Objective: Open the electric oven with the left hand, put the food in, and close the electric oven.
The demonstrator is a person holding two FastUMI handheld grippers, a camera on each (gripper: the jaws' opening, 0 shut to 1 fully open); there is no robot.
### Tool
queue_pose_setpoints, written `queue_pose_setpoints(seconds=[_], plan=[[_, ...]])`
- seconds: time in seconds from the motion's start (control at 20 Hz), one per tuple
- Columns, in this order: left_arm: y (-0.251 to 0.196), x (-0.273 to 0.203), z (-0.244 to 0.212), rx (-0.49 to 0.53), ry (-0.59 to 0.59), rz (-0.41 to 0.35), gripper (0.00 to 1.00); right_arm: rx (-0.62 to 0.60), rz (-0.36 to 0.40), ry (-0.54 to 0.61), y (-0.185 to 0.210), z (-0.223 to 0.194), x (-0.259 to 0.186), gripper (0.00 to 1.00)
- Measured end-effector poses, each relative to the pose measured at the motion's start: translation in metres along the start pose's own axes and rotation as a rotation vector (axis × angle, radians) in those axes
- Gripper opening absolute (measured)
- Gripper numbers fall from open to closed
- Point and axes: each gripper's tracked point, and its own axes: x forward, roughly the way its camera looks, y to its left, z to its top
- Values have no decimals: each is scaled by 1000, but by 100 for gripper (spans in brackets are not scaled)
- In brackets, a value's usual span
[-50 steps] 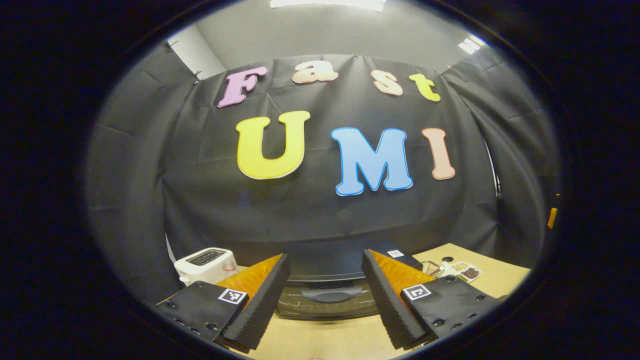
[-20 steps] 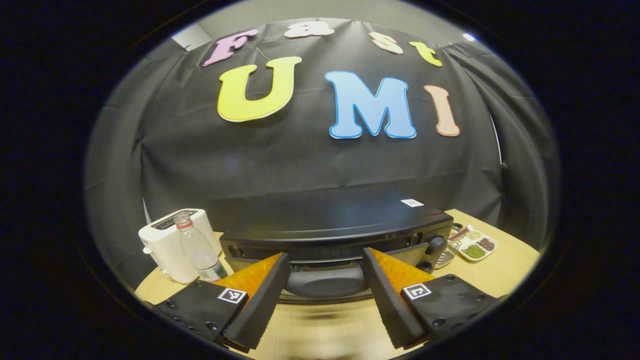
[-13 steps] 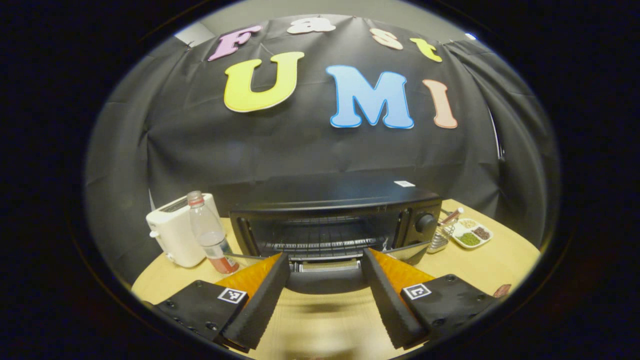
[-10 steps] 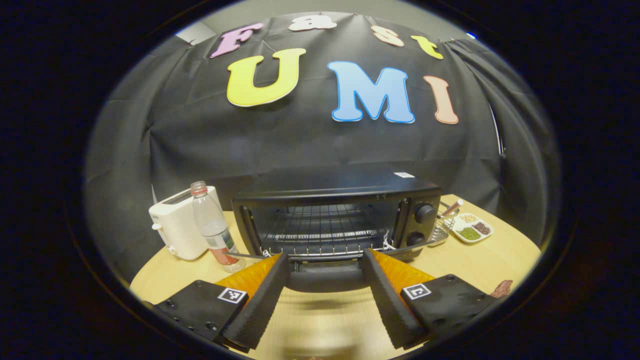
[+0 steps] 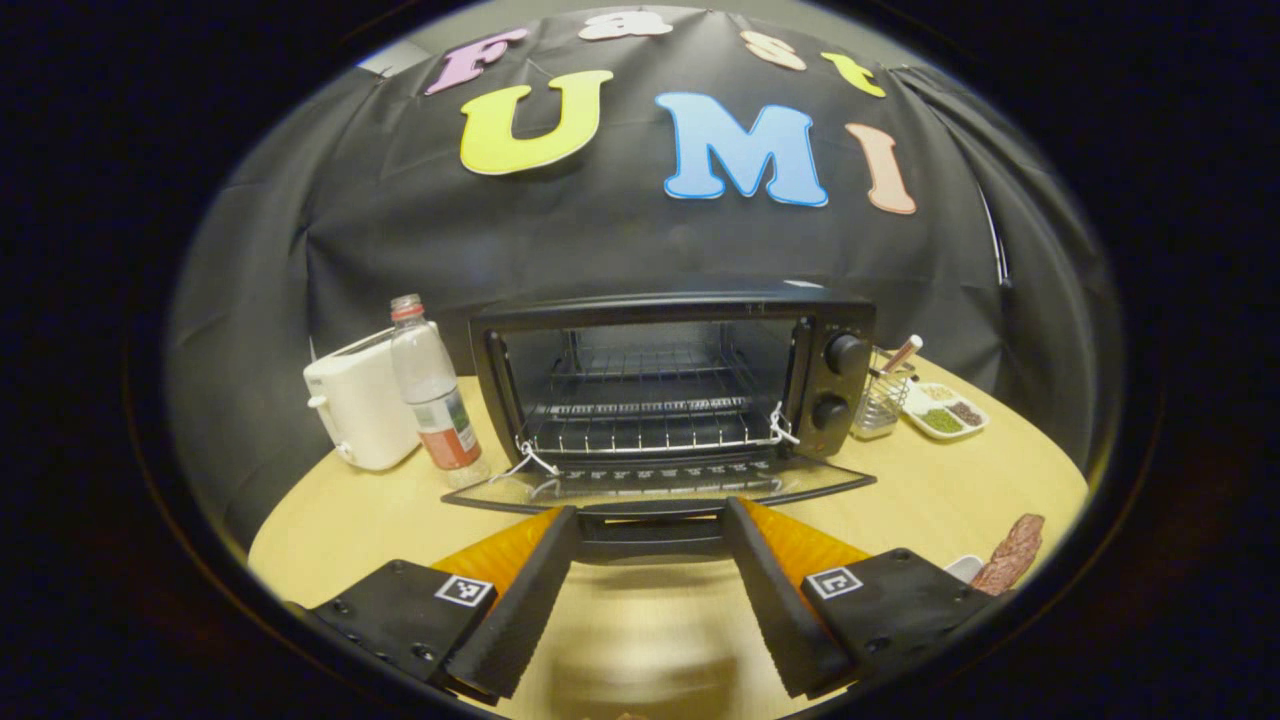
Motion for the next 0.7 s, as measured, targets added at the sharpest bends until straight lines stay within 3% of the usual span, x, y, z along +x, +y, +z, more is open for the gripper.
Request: queue_pose_setpoints(seconds=[0.35, 0.7], plan=[[-2, -17, -33, -13, 50, 2, 100, 9, 51, 28, 15, -13, -4, 96], [0, -59, -2, -24, -21, -1, 98, 119, 136, 102, 35, -36, 6, 96]])
